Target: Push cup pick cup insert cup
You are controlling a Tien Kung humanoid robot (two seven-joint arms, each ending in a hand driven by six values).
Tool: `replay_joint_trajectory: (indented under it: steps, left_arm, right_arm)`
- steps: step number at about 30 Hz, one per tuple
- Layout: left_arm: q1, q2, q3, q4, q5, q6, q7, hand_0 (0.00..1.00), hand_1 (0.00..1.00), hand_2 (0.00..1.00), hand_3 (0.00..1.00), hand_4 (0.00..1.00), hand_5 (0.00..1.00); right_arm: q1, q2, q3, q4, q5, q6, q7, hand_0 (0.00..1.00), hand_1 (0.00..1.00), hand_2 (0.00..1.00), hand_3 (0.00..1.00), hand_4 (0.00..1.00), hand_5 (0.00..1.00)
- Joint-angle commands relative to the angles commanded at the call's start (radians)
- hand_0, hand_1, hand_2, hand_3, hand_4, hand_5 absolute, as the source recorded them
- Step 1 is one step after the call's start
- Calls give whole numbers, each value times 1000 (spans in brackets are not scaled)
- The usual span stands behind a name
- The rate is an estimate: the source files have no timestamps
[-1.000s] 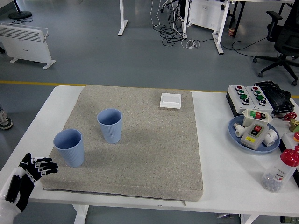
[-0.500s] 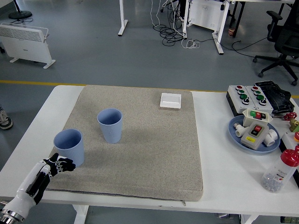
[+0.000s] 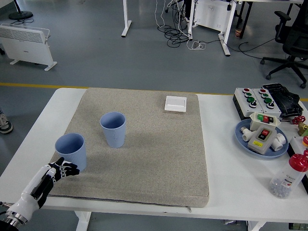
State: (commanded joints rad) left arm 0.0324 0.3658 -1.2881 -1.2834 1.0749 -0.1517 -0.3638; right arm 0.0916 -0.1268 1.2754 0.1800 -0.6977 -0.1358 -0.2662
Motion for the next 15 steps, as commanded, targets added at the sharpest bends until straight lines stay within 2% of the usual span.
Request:
replay_joint_trajectory:
  steps: [14,15]
  left_arm:
    - [-59,15,35,72,2,-1,6,691,601,534,504,626,998]
    - [-64,13,38,78,5,-1,2,723,601,534,504,625,998]
  right_arm:
    - [0,1,1,0,3,-1,0,724,649,649,572,118,461]
    - [1,2,2,0,1,-1,0,724,649,649,572,118,461]
